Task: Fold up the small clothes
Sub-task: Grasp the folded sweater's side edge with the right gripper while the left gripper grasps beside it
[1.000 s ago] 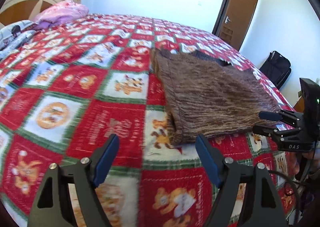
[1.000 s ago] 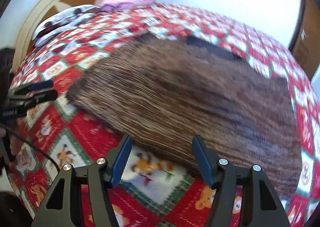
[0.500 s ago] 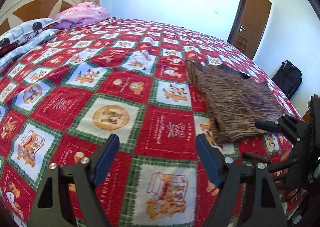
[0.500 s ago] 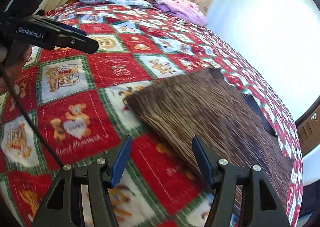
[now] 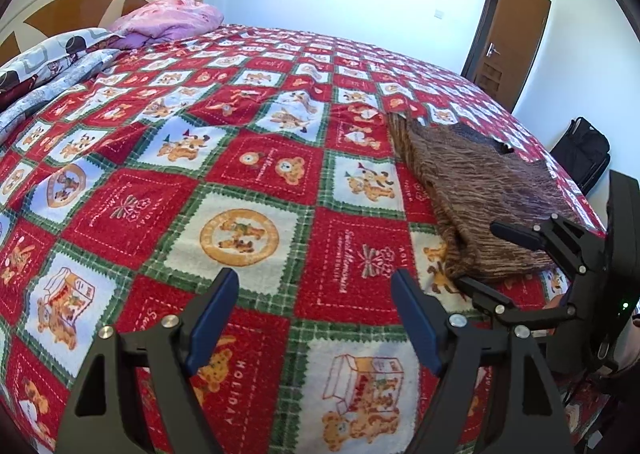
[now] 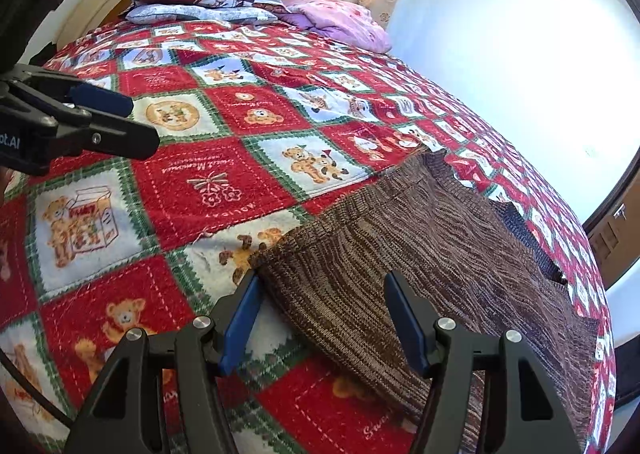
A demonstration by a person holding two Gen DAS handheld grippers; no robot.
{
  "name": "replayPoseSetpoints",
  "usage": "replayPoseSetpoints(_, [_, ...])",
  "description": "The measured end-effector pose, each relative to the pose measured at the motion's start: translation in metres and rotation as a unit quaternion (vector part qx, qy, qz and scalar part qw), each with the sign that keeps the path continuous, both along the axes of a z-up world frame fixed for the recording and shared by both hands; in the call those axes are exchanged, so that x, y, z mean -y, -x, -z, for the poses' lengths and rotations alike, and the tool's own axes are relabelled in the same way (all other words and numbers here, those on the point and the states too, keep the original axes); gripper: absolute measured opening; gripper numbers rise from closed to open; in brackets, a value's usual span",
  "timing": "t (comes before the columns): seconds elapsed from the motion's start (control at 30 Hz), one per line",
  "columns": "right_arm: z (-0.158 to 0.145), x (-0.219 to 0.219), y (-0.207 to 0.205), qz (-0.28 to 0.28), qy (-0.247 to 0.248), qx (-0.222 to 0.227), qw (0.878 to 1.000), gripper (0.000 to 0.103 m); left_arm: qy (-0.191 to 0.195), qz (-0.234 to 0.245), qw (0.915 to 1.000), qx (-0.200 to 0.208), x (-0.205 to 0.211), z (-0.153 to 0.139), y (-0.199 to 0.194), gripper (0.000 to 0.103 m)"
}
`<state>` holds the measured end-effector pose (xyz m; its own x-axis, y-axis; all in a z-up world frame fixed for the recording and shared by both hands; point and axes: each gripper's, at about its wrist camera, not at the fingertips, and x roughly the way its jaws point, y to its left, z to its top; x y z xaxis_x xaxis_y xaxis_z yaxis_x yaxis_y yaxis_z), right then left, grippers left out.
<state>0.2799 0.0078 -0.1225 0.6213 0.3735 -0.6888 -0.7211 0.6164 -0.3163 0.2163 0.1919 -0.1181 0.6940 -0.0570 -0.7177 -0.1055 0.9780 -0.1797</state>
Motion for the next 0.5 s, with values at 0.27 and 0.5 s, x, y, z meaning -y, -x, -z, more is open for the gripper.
replayPoseSetpoints(0.27, [-0.001,0.007,-0.002,0.011,-0.020,-0.004,1.000,0.049,0.007,-0.001,0.9997,-0.021,-0.008,0.007,-0.014,0.081])
replayPoseSetpoints(0.5, [0.001,0.009,-0.001,0.008,-0.032,-0.015,0.999,0.028,0.028,0.029,0.9991,-0.014,-0.003,-0.009,-0.035,0.081])
